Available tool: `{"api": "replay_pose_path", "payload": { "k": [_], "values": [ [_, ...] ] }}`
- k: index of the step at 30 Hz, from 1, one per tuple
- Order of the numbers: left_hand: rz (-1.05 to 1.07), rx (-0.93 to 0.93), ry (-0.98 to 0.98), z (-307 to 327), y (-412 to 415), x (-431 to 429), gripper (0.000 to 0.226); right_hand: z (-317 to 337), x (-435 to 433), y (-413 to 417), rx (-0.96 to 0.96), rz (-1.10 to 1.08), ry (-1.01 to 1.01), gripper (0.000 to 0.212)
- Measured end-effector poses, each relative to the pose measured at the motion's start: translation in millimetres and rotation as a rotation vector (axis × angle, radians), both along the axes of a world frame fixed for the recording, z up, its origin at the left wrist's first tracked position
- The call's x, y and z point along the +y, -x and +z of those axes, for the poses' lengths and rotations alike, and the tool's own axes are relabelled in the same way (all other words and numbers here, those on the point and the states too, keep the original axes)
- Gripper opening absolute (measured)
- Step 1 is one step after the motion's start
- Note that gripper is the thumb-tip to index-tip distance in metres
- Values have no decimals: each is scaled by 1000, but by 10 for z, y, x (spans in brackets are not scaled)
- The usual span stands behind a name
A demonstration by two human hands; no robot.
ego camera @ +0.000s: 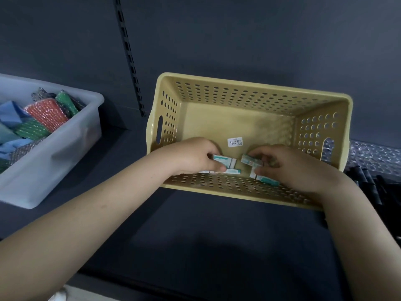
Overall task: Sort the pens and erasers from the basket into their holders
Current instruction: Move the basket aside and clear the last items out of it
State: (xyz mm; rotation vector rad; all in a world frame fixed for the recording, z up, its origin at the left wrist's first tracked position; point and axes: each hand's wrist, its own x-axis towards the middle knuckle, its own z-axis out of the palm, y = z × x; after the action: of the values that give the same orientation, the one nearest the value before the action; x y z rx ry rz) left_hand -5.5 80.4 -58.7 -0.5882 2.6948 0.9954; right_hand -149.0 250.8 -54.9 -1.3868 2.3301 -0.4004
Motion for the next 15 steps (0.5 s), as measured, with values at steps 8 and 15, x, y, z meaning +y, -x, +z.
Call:
{"api": "replay_pose_path", "payload": {
  "k": [8, 15],
  "values": [
    [17, 19, 8, 240, 74, -376, 21, 237, -171, 171, 13, -27, 28, 36],
    [66, 67, -78, 328, 258, -740, 21, 306, -422, 274, 70, -33, 26, 39]
  ]
}}
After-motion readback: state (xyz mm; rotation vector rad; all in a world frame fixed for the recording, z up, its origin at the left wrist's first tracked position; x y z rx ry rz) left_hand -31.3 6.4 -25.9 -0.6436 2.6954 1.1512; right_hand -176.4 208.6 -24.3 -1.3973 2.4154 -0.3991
